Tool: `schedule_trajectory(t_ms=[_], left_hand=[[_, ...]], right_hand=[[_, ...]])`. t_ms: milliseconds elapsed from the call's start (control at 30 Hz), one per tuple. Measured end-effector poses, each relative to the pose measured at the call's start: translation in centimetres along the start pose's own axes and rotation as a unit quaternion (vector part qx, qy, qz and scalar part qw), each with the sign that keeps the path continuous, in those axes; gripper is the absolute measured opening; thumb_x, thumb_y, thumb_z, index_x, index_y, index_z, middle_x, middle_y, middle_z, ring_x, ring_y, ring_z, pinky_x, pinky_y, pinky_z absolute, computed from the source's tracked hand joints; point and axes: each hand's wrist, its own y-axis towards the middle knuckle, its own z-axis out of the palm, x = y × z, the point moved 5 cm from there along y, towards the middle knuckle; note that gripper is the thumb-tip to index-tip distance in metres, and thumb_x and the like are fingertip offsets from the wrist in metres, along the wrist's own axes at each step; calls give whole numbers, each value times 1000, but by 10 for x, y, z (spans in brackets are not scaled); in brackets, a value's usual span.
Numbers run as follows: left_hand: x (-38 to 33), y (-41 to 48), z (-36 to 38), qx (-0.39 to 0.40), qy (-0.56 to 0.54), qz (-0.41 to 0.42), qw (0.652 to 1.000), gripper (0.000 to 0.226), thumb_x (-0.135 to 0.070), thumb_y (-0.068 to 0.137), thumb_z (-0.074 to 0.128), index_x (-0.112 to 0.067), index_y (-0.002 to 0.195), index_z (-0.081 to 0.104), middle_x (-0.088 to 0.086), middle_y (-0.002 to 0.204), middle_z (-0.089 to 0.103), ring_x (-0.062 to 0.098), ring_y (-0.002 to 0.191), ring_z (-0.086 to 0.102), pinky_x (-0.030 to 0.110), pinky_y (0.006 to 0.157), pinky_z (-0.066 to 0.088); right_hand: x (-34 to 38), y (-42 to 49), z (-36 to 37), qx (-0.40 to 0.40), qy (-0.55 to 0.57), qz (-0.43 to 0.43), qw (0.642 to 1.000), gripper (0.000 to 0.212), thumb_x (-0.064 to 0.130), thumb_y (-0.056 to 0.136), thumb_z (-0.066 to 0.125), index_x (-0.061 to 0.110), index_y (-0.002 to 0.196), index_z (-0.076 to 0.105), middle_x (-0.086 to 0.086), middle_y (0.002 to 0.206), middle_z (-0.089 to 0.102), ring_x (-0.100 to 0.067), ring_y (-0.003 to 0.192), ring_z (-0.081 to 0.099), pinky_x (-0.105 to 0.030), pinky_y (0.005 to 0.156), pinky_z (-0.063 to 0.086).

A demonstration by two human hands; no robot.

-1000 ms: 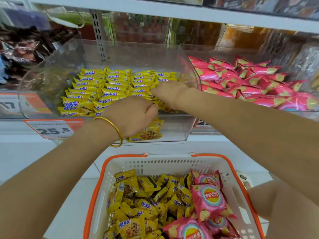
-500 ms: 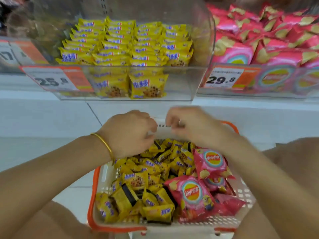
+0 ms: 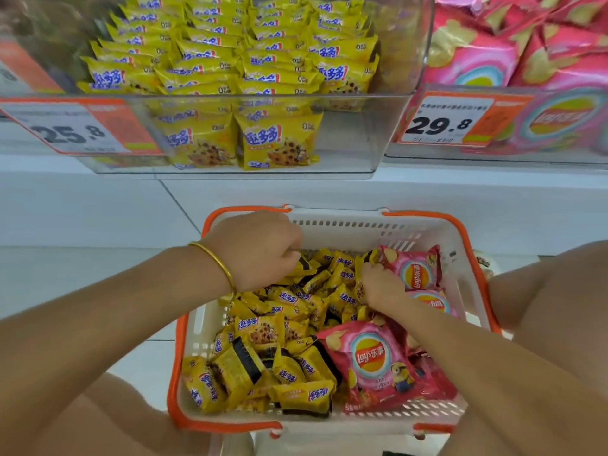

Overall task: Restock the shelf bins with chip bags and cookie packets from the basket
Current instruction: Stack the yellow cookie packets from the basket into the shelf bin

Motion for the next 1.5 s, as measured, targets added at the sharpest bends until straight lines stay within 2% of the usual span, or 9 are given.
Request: schedule_trajectory(t_ms=[167,333,500,667,900,1067,1233,1367,1500], left_hand=[[5,10,5,28,-48,-17,998,25,-31,94,43,-22,107,62,1,106,62,20,101,58,39,85,49],[4,16,2,46,-178,-78,980,49,-35,93,54,-15,136,41,4,131,51,20,112,53,34,95,44],[-6,18,-7,56,-362,-89,926,46,-33,87,64,-11,125,48,10,122,57,25,97,65,40,85,55],[-8,7,-40,14,-340,-20,940,28,-23,87,65,-18,114,56,0,122,57,-2,88,61,23,67,57],[-5,-16,-110,-179,-350,61,918,22,-26,80,71,-29,100,64,-5,79,60,0,58,54,20,60,49],[20,-28,-143,-454,-335,51,824,39,-24,83,53,-23,122,45,-6,112,53,7,101,56,19,83,45],[25,-11,-118,-335,-55,-19,940,64,-51,85,24,-13,125,55,7,130,56,28,121,49,40,99,35],[18,-11,-113,-342,28,-17,939,56,-45,89,25,-12,109,66,8,115,65,31,109,58,44,93,40],[21,-11,-112,-329,46,-23,943,54,-45,90,26,-13,104,67,7,108,67,31,103,60,43,90,42]], right_hand=[[-6,-17,-51,-54,202,-17,978,44,26,81,72,9,114,48,-6,96,58,-19,79,57,-31,67,45],[3,-60,-107,64,604,-32,794,49,15,76,78,7,116,50,-6,84,68,-16,70,67,-26,61,55],[24,-105,-140,131,701,-97,694,67,20,64,75,2,121,47,-7,81,71,-21,75,71,-30,68,58],[22,-140,-192,-123,430,-183,876,49,24,74,79,19,117,57,4,109,64,-9,100,61,-27,89,50],[51,-183,-292,-204,191,-266,923,42,29,72,80,10,108,69,4,86,66,-2,63,53,-17,67,44],[47,-184,-371,-378,206,-220,876,40,32,79,74,-5,91,68,-28,92,63,-20,65,45,-32,57,34],[78,-140,-385,-390,21,-85,916,12,15,82,66,8,79,57,-13,88,58,-32,92,63,-32,65,38],[94,-111,-374,-334,-94,-55,936,32,15,87,61,10,118,60,-9,124,59,-31,115,57,-37,71,37],[96,-81,-360,-243,-133,-80,958,20,24,81,73,14,92,60,-5,107,59,-26,110,57,-32,71,35]])
